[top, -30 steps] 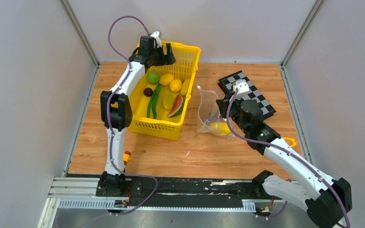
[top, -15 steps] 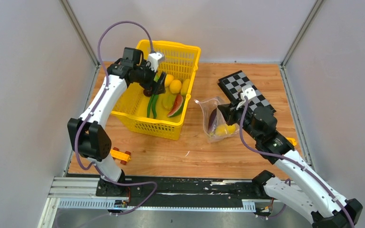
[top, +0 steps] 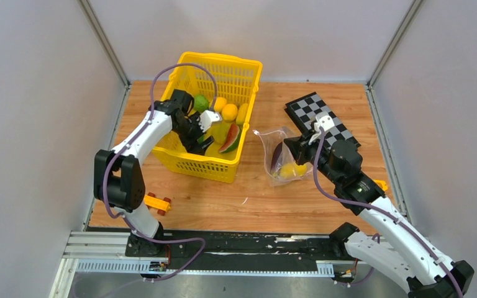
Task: Place the food in the zip-top bag and seal the zipper
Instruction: Pick up the fake vegetable from the bin.
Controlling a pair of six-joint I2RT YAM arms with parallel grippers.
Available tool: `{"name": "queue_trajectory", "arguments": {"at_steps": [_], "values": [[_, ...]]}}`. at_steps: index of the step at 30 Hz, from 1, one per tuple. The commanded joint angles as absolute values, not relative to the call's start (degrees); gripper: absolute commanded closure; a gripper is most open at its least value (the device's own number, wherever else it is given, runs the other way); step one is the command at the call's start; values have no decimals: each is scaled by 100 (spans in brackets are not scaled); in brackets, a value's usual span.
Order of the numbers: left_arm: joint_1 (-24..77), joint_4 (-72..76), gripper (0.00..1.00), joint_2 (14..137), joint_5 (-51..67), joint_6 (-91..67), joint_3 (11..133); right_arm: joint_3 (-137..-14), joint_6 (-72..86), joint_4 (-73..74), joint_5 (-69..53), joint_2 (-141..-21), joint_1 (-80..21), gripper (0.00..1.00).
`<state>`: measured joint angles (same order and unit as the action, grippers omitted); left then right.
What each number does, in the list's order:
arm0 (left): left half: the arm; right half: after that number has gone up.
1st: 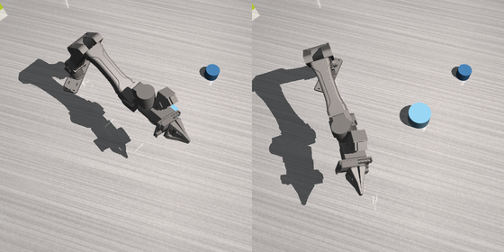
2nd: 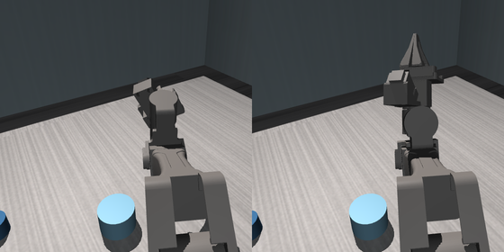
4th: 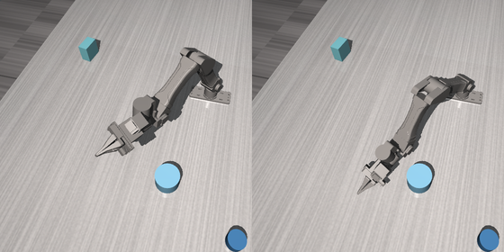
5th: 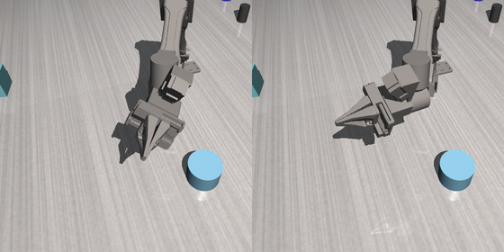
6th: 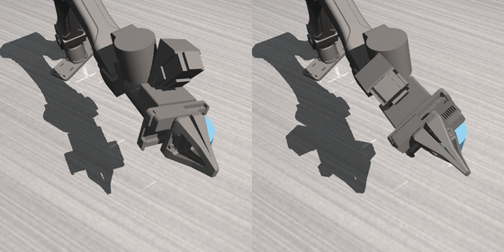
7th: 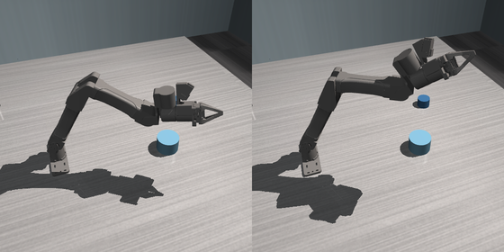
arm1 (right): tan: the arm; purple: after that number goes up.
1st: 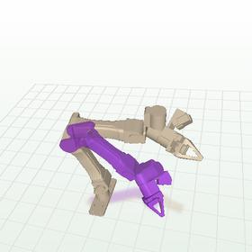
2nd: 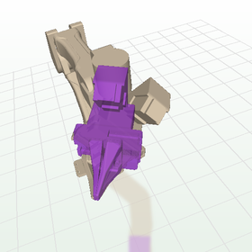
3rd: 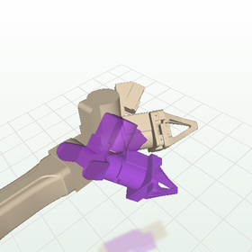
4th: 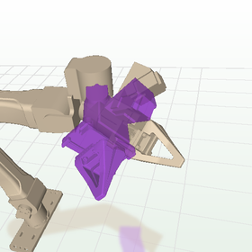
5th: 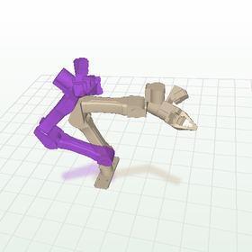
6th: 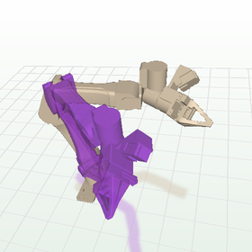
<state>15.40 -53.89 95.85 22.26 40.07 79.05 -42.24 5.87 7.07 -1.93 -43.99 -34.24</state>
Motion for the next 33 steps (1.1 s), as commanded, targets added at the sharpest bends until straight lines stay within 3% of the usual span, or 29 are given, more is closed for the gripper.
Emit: {"name": "queue_trajectory", "arguments": {"at_steps": [1, 11, 33], "values": [[1730, -5665, 3, 9883, 2495, 4791, 8239, -4210, 528, 454, -223, -4342, -3406, 100], [1969, -6073, 5, 10550, 2999, 5237, 8466, -4105, 448, 403, -134, -4371, -3402, 100], [2546, -5533, 14, 11323, 2225, 4801, 8140, -4074, 364, 338, -8, -4429, -3404, 100]]}}
